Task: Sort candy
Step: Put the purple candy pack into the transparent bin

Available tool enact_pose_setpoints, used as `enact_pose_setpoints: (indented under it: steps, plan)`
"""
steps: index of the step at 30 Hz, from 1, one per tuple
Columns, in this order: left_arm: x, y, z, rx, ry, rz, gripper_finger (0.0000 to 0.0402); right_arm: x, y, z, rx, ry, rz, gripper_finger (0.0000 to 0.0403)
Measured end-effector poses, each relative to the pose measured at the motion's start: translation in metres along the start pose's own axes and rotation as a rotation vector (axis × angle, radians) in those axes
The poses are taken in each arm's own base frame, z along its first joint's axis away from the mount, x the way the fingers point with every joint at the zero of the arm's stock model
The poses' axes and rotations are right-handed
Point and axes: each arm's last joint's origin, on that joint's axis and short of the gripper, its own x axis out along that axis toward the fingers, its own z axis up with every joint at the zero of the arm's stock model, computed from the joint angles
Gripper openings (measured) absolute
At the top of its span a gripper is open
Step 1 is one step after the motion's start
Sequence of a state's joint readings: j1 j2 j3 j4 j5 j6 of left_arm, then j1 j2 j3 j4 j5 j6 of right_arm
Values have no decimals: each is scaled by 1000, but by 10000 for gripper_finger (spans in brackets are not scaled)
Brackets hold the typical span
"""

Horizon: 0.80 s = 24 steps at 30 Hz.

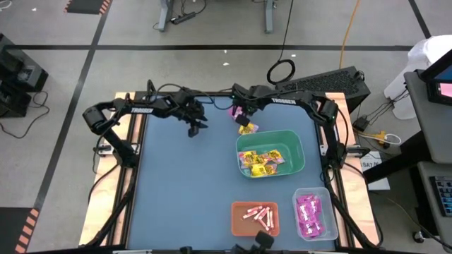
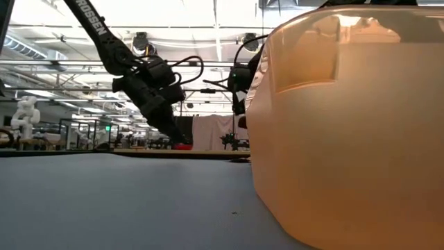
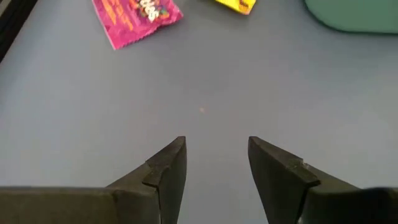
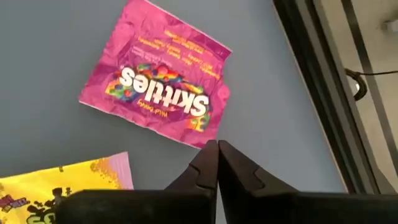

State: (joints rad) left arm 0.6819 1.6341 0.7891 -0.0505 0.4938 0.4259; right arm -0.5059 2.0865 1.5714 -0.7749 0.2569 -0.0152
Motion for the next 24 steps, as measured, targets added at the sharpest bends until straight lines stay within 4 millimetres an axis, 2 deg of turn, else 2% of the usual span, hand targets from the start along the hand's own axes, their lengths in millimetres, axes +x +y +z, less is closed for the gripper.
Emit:
enact_pose_setpoints:
  steps: [10, 14, 19, 24]
  plan:
    - [4, -6, 11, 48, -39, -7, 176, 22, 0, 0, 17, 24, 97, 1]
    - [5, -8, 14, 63, -51, -8, 176, 20, -1, 3, 21, 10, 102, 1]
    - [7, -11, 17, 87, -72, -9, 176, 6, -4, 14, 3, -17, 69, 1]
    - [9, -15, 20, 102, -82, -17, 176, 15, -4, 13, -8, 10, 73, 1]
